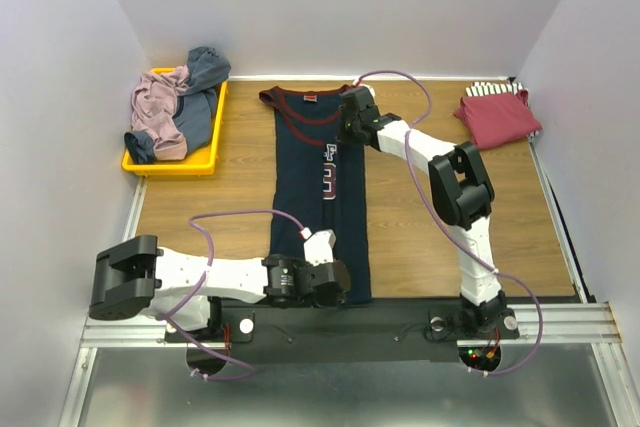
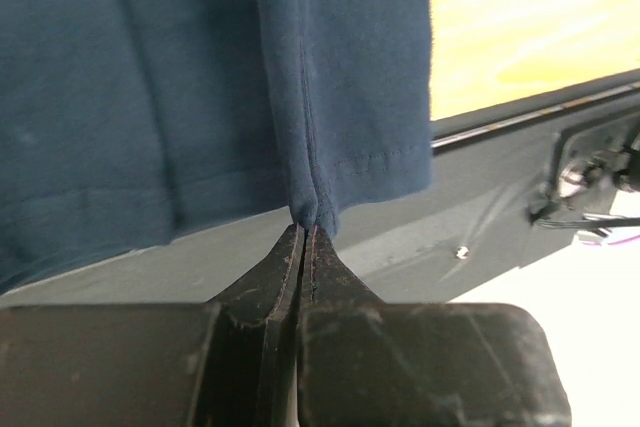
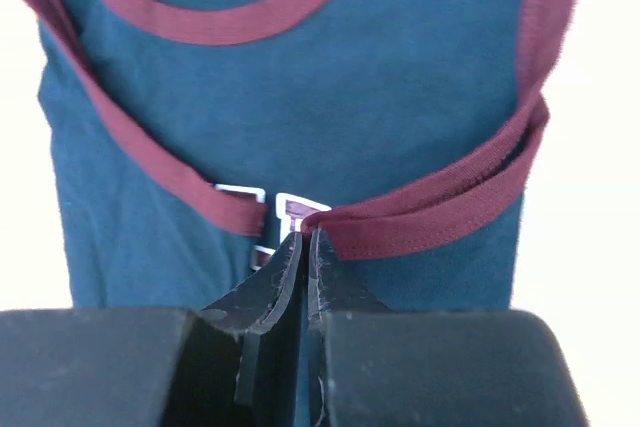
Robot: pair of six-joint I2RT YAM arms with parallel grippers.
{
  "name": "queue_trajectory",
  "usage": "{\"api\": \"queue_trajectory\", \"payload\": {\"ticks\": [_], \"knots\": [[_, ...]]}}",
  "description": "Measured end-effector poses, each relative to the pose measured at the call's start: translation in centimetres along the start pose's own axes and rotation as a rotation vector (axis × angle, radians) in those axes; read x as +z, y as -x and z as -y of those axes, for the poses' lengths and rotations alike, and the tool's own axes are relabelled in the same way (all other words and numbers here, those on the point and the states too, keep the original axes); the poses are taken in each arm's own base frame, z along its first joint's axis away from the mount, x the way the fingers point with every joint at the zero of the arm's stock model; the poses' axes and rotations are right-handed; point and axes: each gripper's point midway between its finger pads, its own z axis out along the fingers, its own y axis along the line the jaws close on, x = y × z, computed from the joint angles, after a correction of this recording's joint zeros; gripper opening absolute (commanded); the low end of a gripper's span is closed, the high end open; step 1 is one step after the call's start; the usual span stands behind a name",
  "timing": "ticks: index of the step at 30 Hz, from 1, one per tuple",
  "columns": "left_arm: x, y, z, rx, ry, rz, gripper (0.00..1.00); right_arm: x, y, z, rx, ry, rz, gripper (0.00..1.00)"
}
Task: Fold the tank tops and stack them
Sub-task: Fold the tank top
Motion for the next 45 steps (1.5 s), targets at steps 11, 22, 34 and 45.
{"api": "queue_trajectory", "payload": {"ticks": [11, 22, 34, 45], "knots": [[-0.8, -0.2, -2.2, -0.062, 0.058, -0.009, 0.0, 1.3, -1.5, -1.5, -0.008, 0.004, -0.016, 0.01], [-0.9, -0.4, -3.3, -0.084, 0.095, -0.013, 0.0, 1.6, -1.8, -2.0, -0.011, 0.002, -0.015, 0.01], [-1.4, -0.4, -4.0, -0.101, 0.099, -0.013, 0.0, 1.4, -2.0, -2.9, -0.021, 0.004, -0.005, 0.02], [-1.8, -0.3, -4.2, -0.111, 0.095, -0.011, 0.0, 1.1, -1.1, -5.3, -0.028, 0.04, 0.019, 0.02]]}}
